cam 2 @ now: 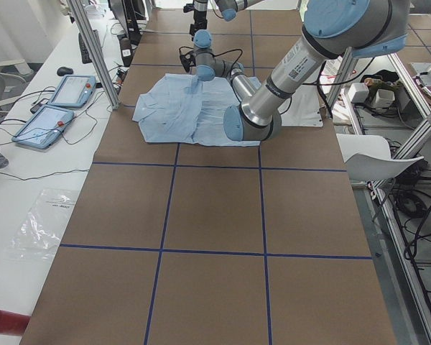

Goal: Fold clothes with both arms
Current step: 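Carry the sleeve across the shirt with left gripper while right arm withdraws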

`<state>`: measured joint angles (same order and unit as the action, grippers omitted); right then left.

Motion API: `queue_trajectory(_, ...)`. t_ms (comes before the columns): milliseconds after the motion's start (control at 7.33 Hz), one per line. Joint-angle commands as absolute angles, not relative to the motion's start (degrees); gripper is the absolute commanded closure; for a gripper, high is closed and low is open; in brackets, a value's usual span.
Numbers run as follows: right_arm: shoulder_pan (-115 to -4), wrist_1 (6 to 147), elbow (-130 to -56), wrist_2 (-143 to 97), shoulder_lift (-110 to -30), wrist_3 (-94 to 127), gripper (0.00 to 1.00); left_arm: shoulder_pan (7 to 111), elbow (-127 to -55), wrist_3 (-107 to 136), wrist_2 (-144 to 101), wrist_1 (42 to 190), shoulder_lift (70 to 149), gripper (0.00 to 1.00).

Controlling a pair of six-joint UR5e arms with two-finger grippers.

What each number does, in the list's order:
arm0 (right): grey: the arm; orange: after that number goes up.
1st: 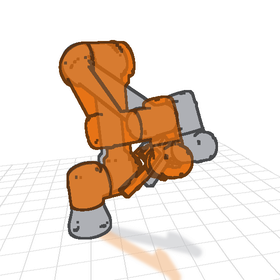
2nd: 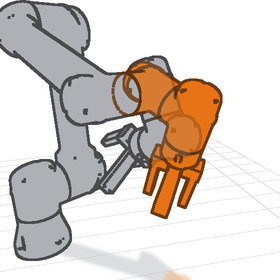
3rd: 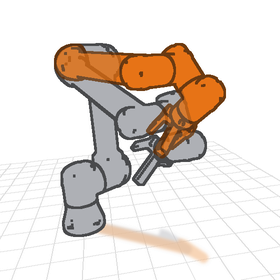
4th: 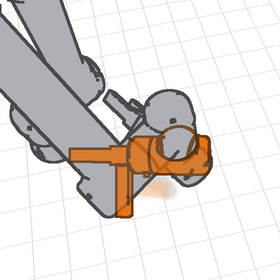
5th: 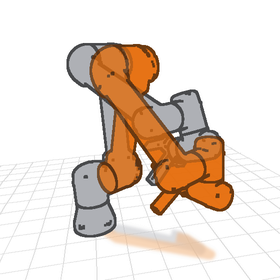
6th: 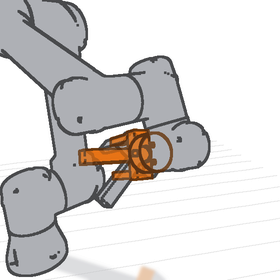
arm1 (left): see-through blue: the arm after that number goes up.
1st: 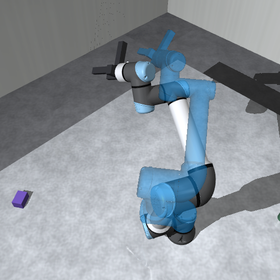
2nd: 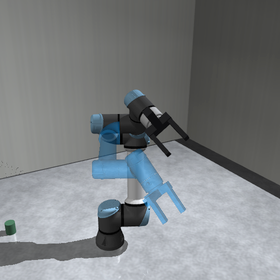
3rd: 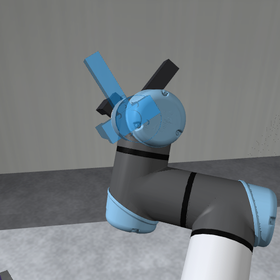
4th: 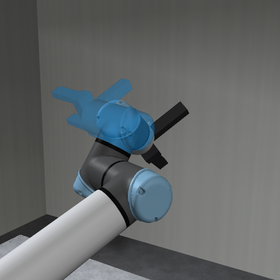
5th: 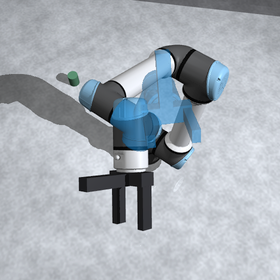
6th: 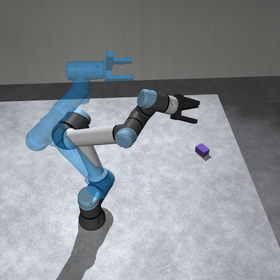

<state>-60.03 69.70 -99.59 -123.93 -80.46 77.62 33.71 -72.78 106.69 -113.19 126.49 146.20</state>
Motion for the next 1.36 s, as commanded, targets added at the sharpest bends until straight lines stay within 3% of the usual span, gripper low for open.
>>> queue_trajectory(0, -60.0, 69.7, -99.6, -123.9, -80.5, 77.6, 0.0, 32.2, -72.3, 106.5, -108.8, 126.9, 147.5, 0.0)
queue_trajectory(409, -59.0, 69.5, -99.9, -123.8, -80.3, 78.6, 0.0, 31.8, -78.3, 106.4, -108.6, 126.2, 146.1, 0.0)
queue_trajectory(955, -38.9, 69.6, -111.0, -114.5, -81.7, 97.3, 0.0, 31.7, -107.4, 102.2, -108.2, 124.6, 122.0, 0.0)
queue_trajectory(1228, -26.6, 69.8, -118.3, -103.4, -86.2, 107.3, 0.01, 32.0, -110.0, 100.5, -108.3, 125.8, 117.6, 0.01)
